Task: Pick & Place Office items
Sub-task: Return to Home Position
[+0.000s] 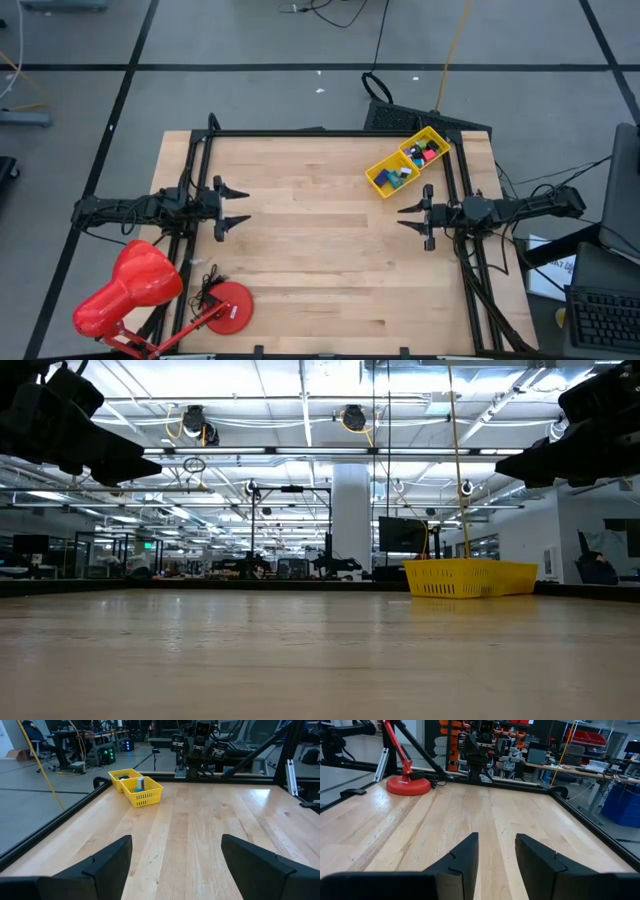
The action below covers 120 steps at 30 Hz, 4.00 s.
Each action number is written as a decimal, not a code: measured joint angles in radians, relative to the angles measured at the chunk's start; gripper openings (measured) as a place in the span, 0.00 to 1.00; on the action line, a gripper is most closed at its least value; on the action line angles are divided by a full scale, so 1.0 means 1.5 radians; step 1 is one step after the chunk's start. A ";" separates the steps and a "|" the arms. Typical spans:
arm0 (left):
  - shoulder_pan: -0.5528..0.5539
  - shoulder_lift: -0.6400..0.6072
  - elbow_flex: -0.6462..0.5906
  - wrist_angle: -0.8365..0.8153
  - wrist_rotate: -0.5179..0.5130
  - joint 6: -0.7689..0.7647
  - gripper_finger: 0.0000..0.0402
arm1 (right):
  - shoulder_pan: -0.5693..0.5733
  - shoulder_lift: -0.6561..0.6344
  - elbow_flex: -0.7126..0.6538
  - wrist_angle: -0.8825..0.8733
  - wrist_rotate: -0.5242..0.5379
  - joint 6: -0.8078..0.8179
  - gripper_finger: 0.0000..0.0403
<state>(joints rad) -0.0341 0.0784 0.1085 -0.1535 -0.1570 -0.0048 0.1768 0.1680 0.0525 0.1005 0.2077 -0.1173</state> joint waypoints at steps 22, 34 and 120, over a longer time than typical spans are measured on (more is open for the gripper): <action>0.000 0.000 0.000 0.000 0.000 0.000 0.80 | 0.000 0.000 0.000 0.000 0.000 0.000 0.29; 0.000 0.000 0.000 0.000 0.000 0.000 0.75 | 0.000 0.000 0.000 0.000 0.000 0.000 0.29; 0.000 0.000 -0.001 0.000 0.000 0.000 0.83 | 0.000 0.000 0.000 0.000 0.000 0.000 0.30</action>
<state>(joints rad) -0.0338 0.0780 0.1078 -0.1539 -0.1574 -0.0049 0.1765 0.1680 0.0525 0.1009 0.2074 -0.1169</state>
